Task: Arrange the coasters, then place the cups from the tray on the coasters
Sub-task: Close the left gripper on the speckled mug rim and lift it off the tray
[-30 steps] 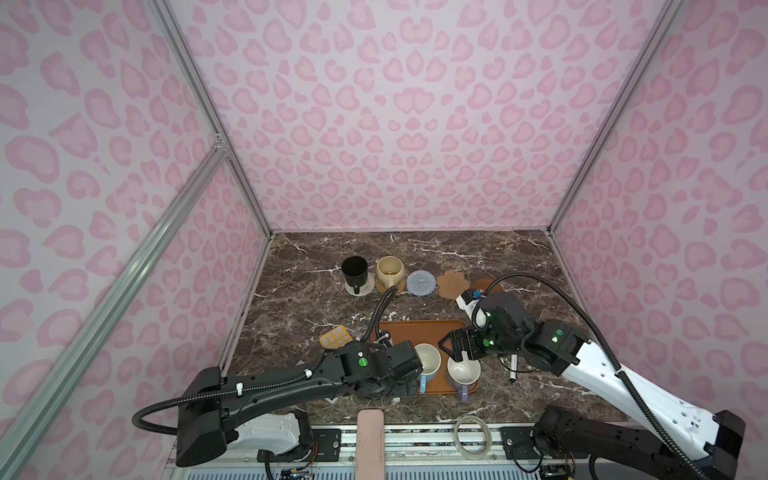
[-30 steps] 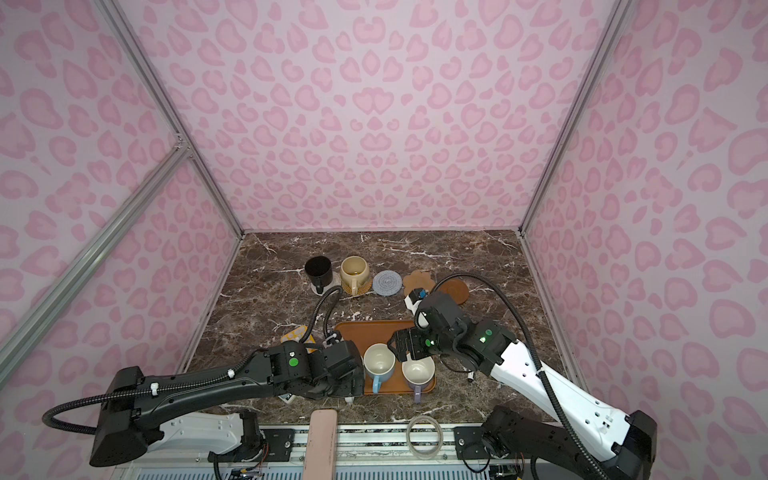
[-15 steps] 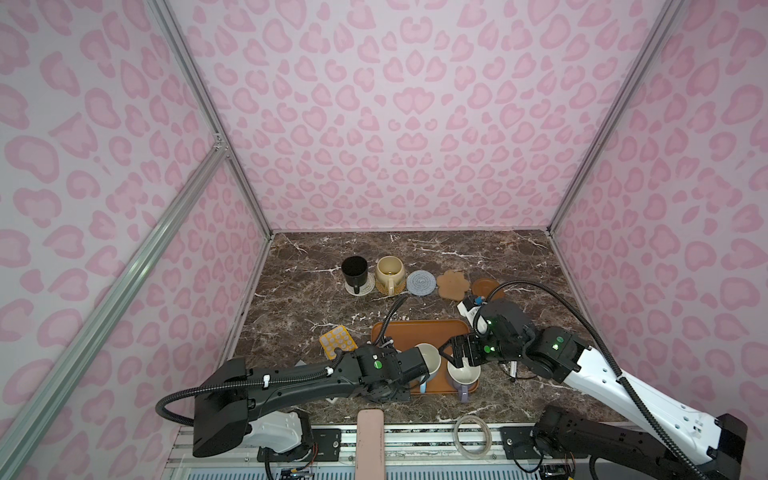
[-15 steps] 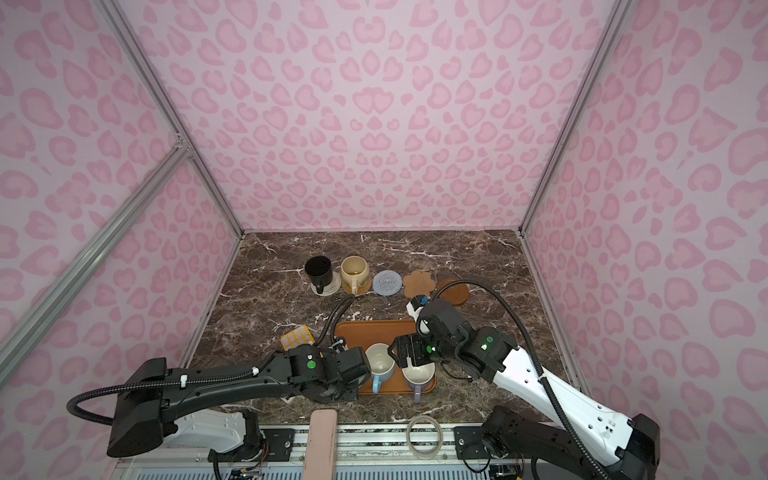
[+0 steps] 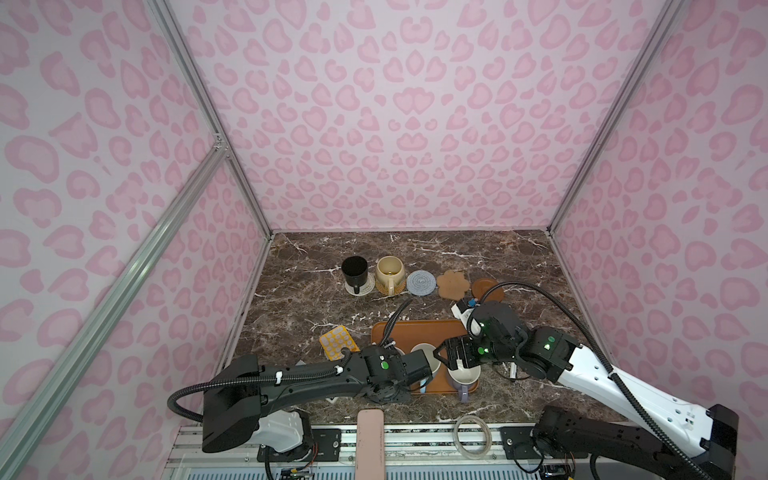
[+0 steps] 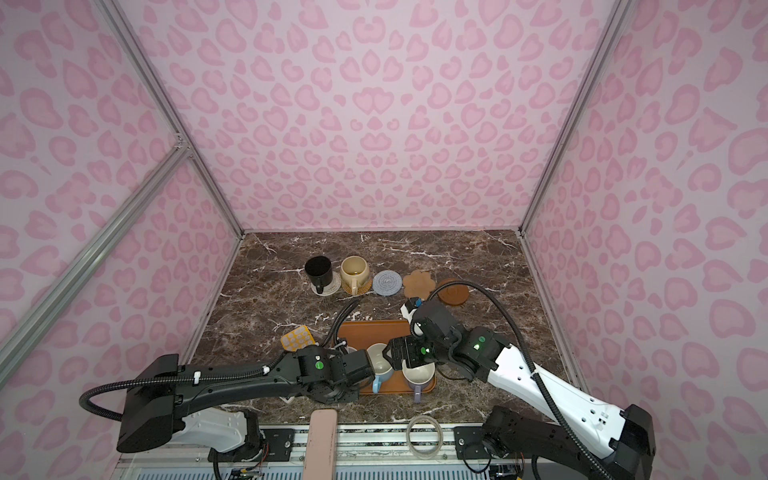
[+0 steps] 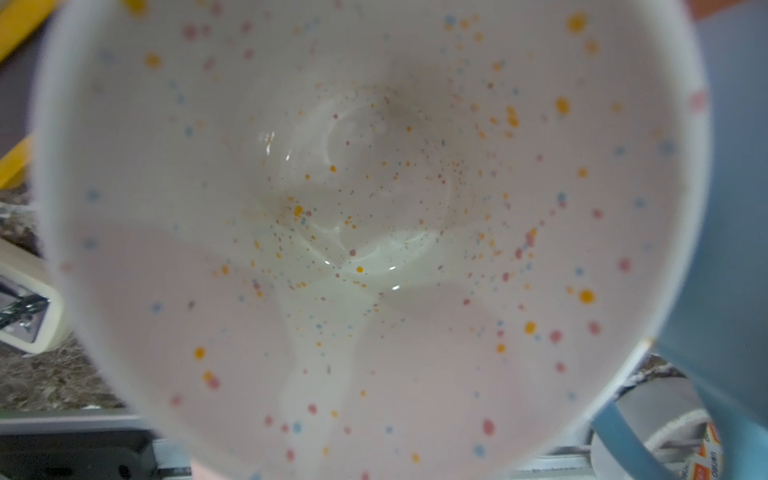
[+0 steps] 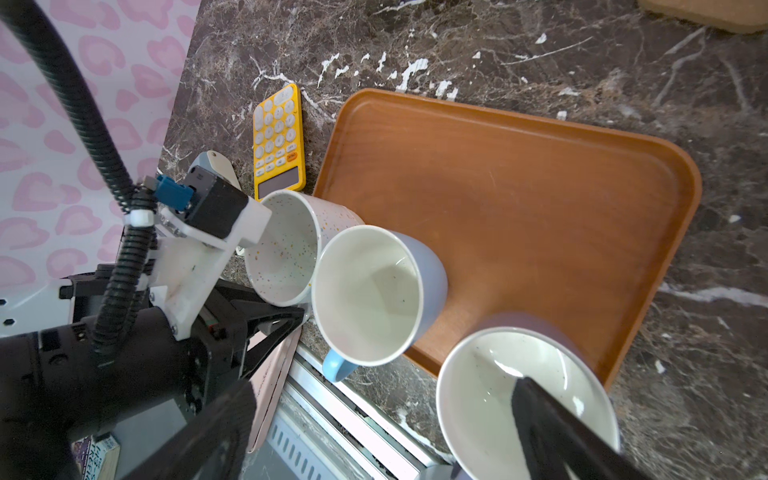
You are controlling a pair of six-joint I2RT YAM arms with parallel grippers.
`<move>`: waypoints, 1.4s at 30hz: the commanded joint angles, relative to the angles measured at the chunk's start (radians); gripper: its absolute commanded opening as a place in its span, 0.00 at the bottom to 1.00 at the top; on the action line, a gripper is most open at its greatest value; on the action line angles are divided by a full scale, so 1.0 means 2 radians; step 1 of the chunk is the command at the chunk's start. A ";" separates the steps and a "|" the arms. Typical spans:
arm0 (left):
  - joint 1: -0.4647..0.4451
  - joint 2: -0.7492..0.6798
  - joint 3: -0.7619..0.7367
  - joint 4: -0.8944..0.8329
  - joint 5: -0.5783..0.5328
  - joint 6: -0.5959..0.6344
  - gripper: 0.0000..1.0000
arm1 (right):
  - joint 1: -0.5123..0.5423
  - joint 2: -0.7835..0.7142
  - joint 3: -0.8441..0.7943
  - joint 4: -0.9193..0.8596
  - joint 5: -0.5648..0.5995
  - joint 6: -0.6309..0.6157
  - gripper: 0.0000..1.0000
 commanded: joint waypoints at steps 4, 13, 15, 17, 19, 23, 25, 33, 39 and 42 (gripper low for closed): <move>0.001 0.003 0.008 -0.011 -0.029 -0.001 0.03 | 0.001 -0.002 -0.005 0.016 0.007 0.001 0.98; 0.001 -0.016 0.028 -0.045 -0.061 -0.001 0.03 | 0.001 -0.008 -0.021 0.031 0.005 0.007 0.98; 0.001 -0.020 0.036 -0.052 -0.066 0.004 0.03 | 0.001 -0.008 -0.024 0.036 0.005 0.007 0.98; 0.002 -0.022 0.047 -0.063 -0.072 0.009 0.03 | 0.001 -0.006 -0.025 0.039 0.004 0.008 0.98; 0.005 -0.023 0.058 -0.073 -0.077 0.013 0.03 | 0.000 -0.004 -0.025 0.042 0.001 0.008 0.98; 0.019 -0.037 0.073 -0.088 -0.078 0.024 0.03 | 0.001 -0.005 -0.028 0.058 -0.006 0.011 0.98; 0.031 -0.044 0.084 -0.100 -0.084 0.035 0.03 | 0.001 -0.007 -0.029 0.066 -0.010 0.013 0.98; 0.086 -0.052 0.154 -0.144 -0.095 0.099 0.00 | 0.001 0.008 -0.004 0.075 0.014 0.013 0.98; 0.115 -0.033 0.206 -0.135 -0.083 0.143 0.00 | 0.001 0.027 0.013 0.112 0.018 0.013 0.98; 0.129 -0.017 0.235 -0.128 -0.076 0.163 0.01 | -0.003 0.034 0.023 0.120 0.020 0.007 0.97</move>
